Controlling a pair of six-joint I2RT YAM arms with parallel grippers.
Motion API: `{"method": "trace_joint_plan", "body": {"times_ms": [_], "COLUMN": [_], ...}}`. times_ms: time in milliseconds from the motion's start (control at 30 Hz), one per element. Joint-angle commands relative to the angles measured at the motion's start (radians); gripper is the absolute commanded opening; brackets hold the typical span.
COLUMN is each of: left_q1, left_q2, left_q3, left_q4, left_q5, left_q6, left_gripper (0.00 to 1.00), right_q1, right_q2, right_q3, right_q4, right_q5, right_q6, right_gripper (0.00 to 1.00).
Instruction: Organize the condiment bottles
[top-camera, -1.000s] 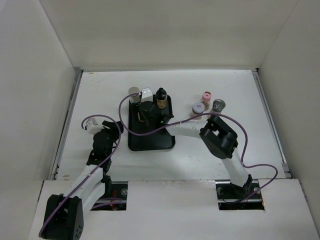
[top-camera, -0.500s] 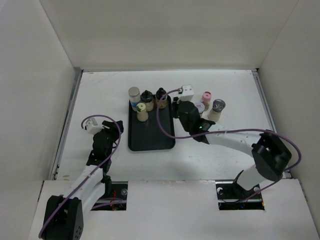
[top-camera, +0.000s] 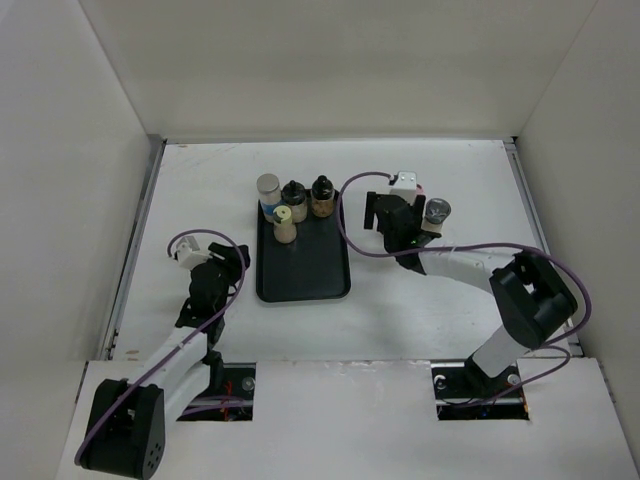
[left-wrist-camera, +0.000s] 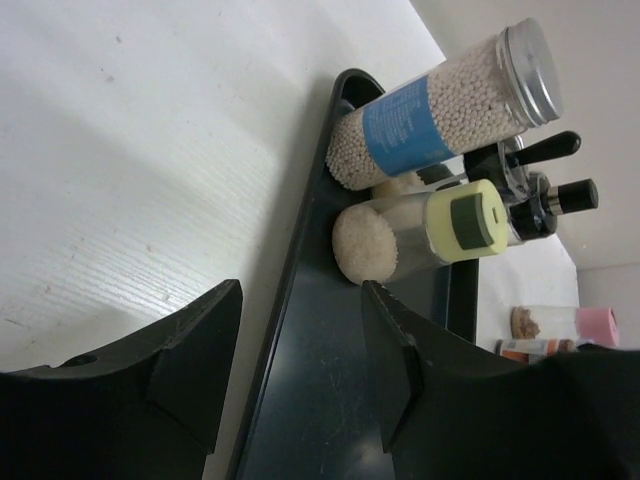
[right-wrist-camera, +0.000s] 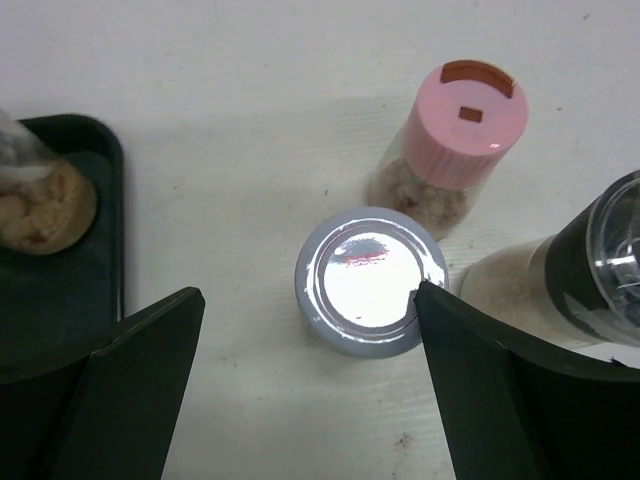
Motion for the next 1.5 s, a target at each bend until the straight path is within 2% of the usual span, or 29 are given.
{"method": "trace_joint_plan", "body": {"times_ms": [0,267,467,667,833,1000,1233,1367,1467], "left_q1": [-0.010,-0.017,-0.017,-0.019,-0.016,-0.020,-0.020,-0.019,-0.020], "left_q2": [-0.001,-0.001,-0.012,0.006,-0.014,-0.003,-0.004,-0.011,-0.001], "left_q3": [0.024,0.025,0.021,0.024,0.019,0.022,0.021,0.019,0.022], "left_q4": [0.039,0.046,0.043,0.046,0.046,0.046,0.046,0.046,0.046], "left_q5": [-0.007,-0.007,-0.008,-0.008,-0.014,-0.004,-0.004,-0.016,-0.001], "left_q6": [0.015,0.021,0.018,0.017,0.017,0.014,0.014,0.017,0.014], "left_gripper": [0.49,0.50,0.49,0.49,0.49,0.49,0.49,0.49,0.49], "right_q1": [-0.031,-0.036,-0.025,-0.036,-0.059,-0.089,-0.102,-0.097,-0.092], "right_q2": [0.030,0.019,-0.071,-0.065,-0.019,0.024,0.056,0.024,-0.025], "right_q3": [0.061,0.029,-0.049,-0.048,-0.029,0.006,0.027,0.017,0.001], "right_q4": [-0.017,-0.003,0.125,0.081,0.063,0.061,0.083,0.083,0.099], "right_q5": [0.042,0.075,0.109,0.128,0.068,0.014,-0.032,-0.027,-0.020], "right_q6": [0.031,0.040,-0.015,0.017,0.047,0.069,0.087,0.086,0.078], "right_gripper": [0.94,0.93,0.91,0.91,0.93,0.86,0.66,0.55,0.52]}}
